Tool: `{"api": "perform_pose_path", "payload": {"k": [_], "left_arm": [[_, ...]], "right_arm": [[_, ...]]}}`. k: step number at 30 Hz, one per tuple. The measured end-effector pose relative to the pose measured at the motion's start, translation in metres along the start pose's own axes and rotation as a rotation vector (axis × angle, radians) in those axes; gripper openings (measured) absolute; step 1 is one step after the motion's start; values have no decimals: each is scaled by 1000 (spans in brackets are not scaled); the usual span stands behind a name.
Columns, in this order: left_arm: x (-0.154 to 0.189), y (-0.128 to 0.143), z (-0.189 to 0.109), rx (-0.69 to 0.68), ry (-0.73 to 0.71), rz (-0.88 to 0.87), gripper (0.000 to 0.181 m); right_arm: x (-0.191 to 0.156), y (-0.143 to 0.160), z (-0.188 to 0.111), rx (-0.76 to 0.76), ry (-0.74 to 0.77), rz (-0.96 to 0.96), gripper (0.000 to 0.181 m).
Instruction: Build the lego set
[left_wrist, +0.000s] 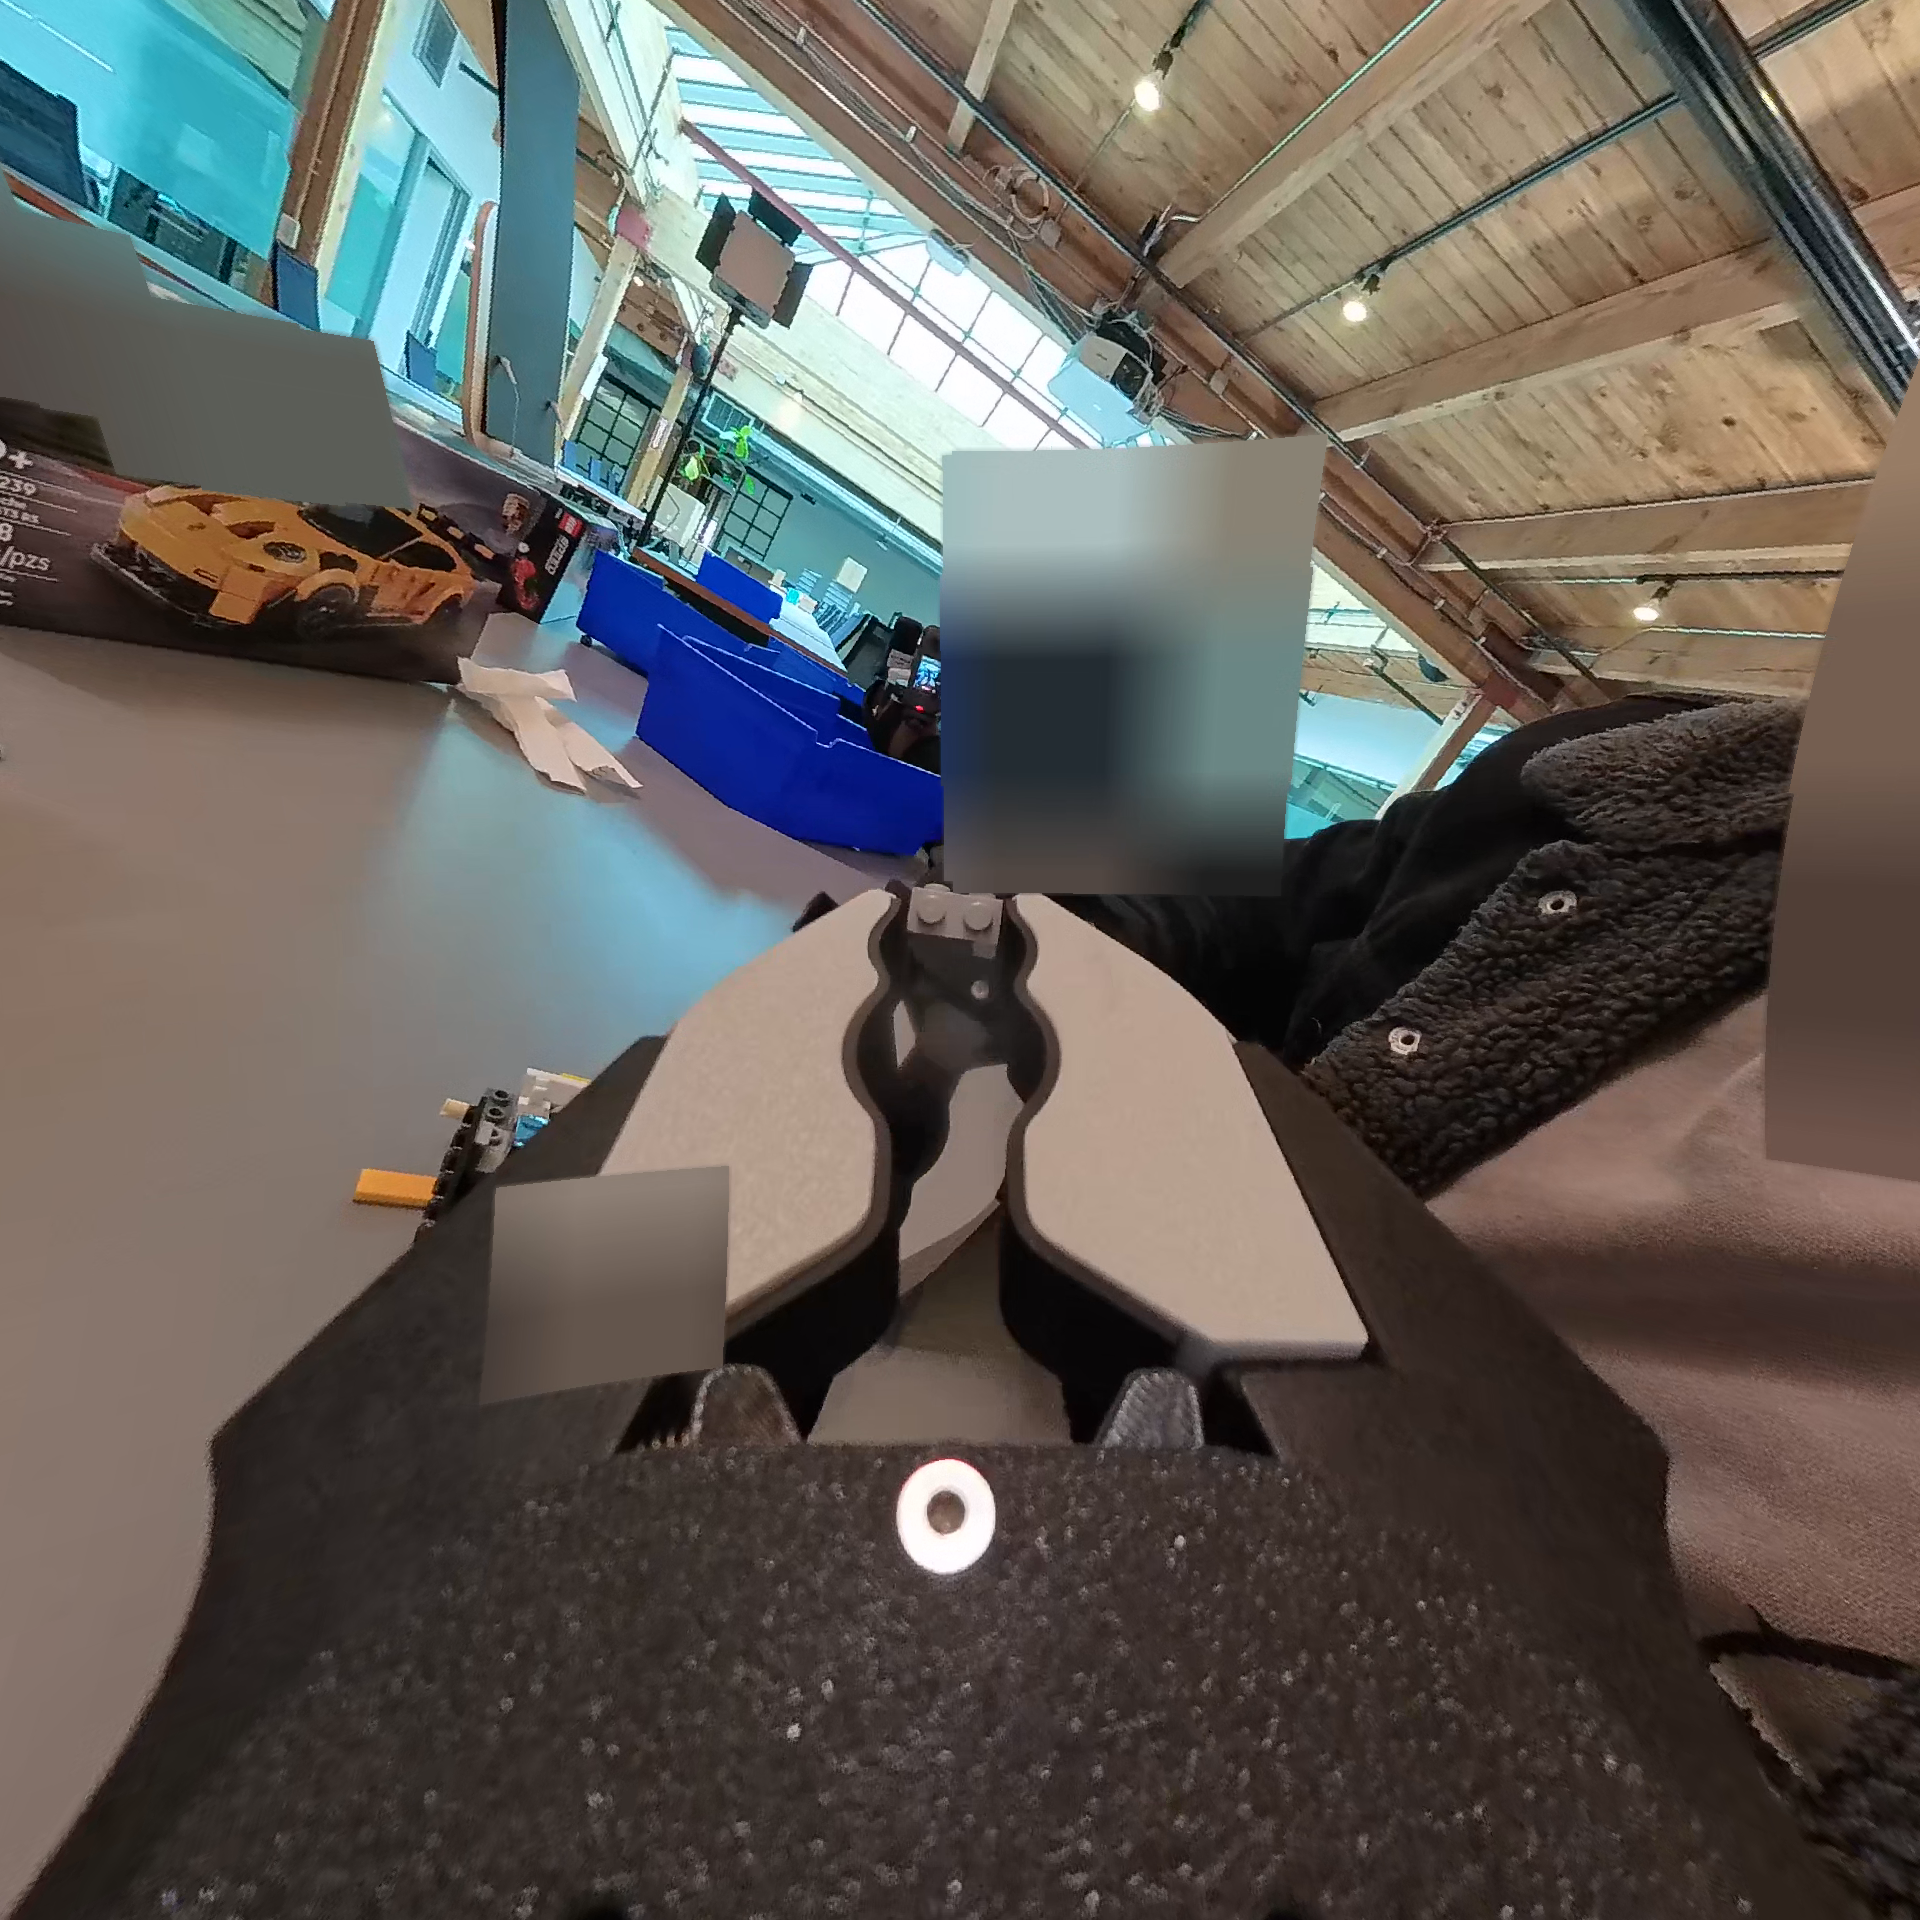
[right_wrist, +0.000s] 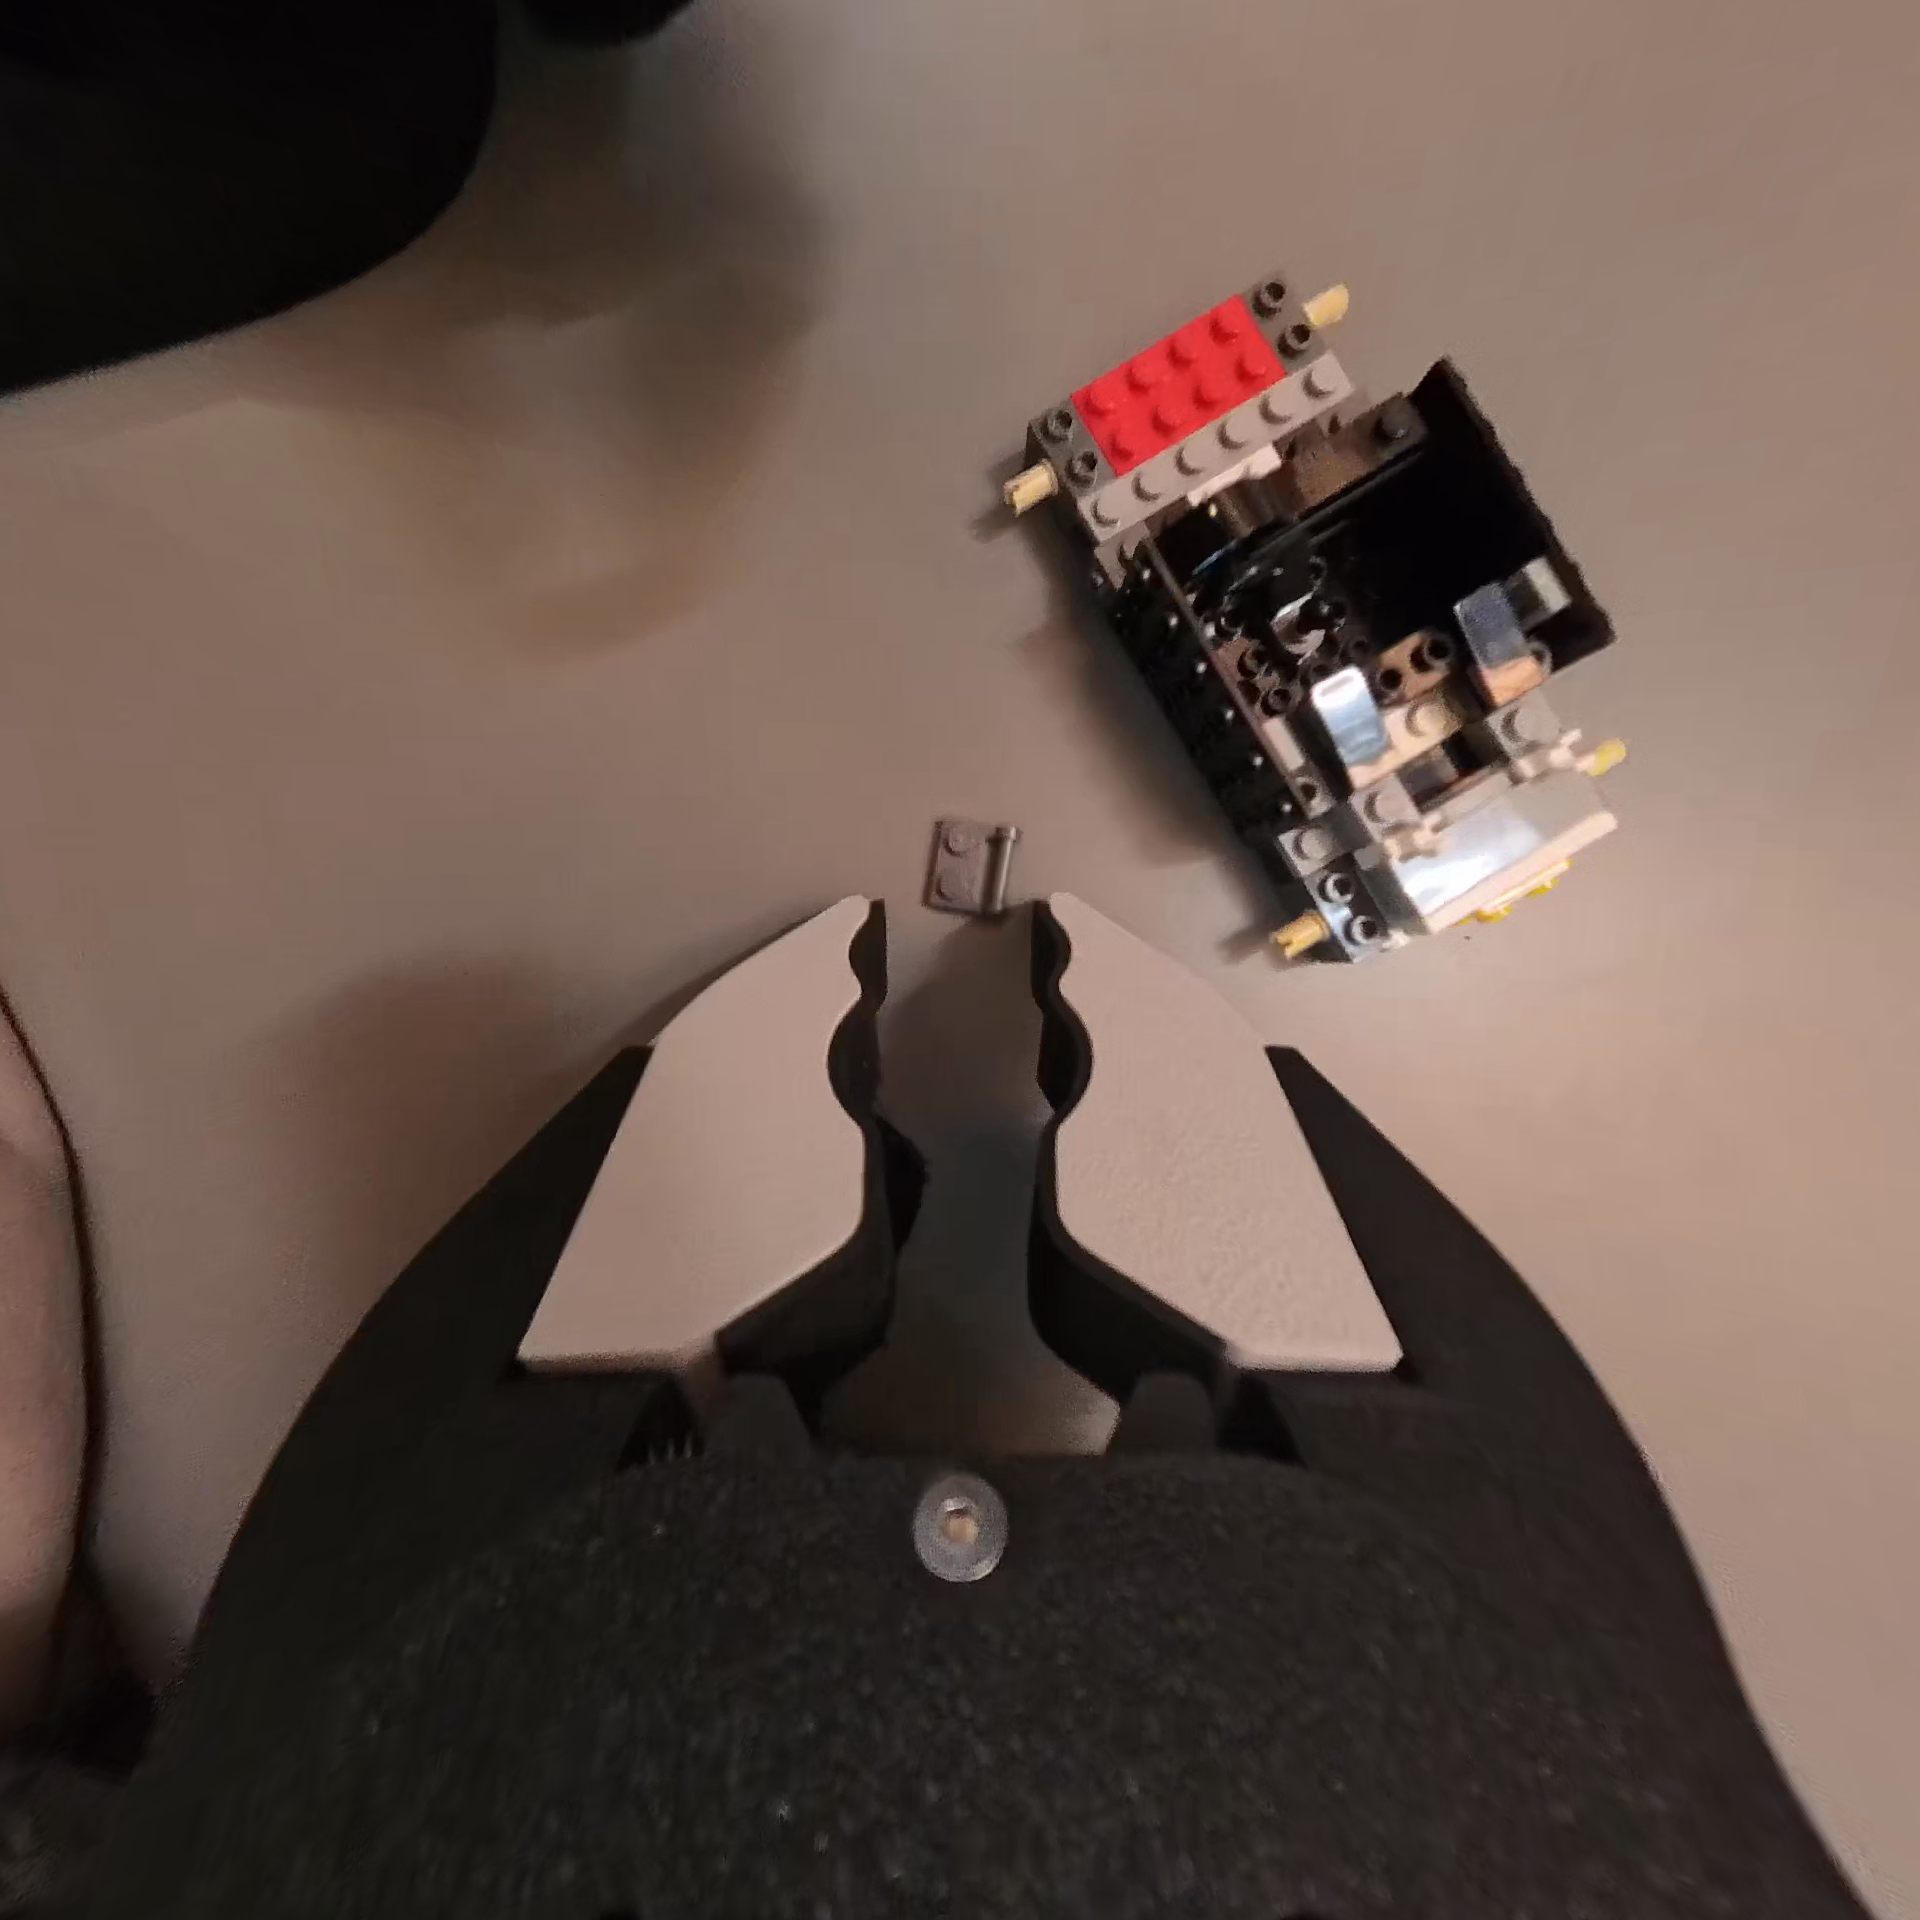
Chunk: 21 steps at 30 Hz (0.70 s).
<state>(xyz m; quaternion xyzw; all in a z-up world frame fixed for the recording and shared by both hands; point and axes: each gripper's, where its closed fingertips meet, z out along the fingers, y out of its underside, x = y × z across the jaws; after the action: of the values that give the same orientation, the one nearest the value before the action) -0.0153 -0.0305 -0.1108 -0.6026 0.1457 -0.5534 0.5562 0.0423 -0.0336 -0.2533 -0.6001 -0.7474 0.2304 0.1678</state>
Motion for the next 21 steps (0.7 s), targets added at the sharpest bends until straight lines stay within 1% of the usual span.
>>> {"api": "perform_pose_path", "payload": {"k": [1, 4, 6, 10, 14, 17, 19, 21], "left_arm": [[0, 0, 0, 1, 1, -1, 16], [1, 0, 0, 1, 5, -4, 16], [1, 1, 1, 0, 6, -4, 16], [1, 1, 1, -5, 6, -1, 16], [1, 2, 1, -8, 4, 3, 16], [1, 3, 2, -16, 5, 6, 16], [1, 3, 2, -22, 5, 9, 16], [1, 4, 2, -25, 6, 9, 16]], "right_arm": [[-1, -2, 1, 5, -3, 7, 24], [-5, -6, 4, 17, -9, -53, 15], [-4, -8, 5, 12, -19, -136, 14], [-6, -10, 6, -50, -127, -448, 14], [-25, -7, -4, -51, -349, -853, 13], [-28, 7, -7, -161, -425, -1103, 13], [-33, 16, -11, -225, -471, -1215, 13], [-38, 23, -15, -278, -513, -1275, 13]]}}
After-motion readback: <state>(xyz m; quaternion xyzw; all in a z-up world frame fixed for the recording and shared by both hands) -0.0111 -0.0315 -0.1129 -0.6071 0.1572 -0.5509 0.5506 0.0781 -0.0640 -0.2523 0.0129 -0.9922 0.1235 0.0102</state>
